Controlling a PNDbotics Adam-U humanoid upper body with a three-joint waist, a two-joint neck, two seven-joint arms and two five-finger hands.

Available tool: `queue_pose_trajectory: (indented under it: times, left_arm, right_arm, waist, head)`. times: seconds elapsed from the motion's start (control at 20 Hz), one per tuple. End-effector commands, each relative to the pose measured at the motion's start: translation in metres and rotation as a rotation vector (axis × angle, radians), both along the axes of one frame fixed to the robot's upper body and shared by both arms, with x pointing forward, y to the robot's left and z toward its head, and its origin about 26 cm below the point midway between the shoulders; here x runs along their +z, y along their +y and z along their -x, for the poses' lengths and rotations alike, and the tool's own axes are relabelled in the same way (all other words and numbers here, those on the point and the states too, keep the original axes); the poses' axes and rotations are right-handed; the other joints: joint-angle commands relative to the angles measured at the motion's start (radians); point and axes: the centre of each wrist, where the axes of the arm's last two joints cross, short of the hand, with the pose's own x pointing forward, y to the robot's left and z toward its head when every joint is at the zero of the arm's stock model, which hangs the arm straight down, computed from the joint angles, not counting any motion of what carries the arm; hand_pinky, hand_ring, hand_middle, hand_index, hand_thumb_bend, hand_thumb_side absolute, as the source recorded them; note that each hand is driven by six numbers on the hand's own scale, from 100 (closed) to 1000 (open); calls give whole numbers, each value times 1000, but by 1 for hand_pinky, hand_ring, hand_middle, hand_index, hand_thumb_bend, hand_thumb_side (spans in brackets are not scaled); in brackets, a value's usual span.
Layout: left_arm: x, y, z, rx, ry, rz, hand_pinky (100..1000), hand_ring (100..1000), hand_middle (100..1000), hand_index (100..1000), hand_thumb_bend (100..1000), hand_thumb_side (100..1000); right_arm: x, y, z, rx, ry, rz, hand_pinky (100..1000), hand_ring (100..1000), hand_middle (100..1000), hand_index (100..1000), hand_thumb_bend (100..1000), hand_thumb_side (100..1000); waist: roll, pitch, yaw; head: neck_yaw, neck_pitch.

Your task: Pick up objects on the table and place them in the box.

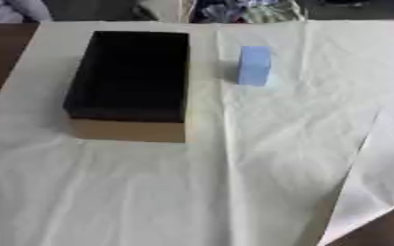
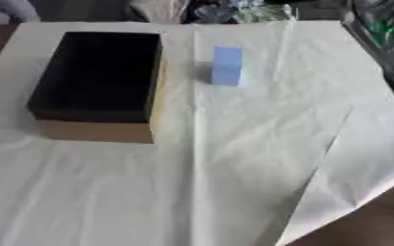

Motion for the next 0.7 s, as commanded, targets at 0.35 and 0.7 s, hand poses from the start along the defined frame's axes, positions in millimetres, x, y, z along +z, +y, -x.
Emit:
queue_pose_trajectory:
  times: [0.35,0.7]
  left_arm:
    - [7,3,3,-5,-16,-30,961,699,660,856,100,532]
    - [6,3,3,-8,-13,-27,961,699,660,856,100,535]
  right_arm:
    - [6,6,-52,-83,239,106,891,895,850,882,100,158]
    - [12,12,-69,-62,408,197,904,920,875,907,100,204]
  waist:
    - [0,-31,0]
    - [2,-32,-3]
  head:
    - [-3,2]
    - [-5,-4]
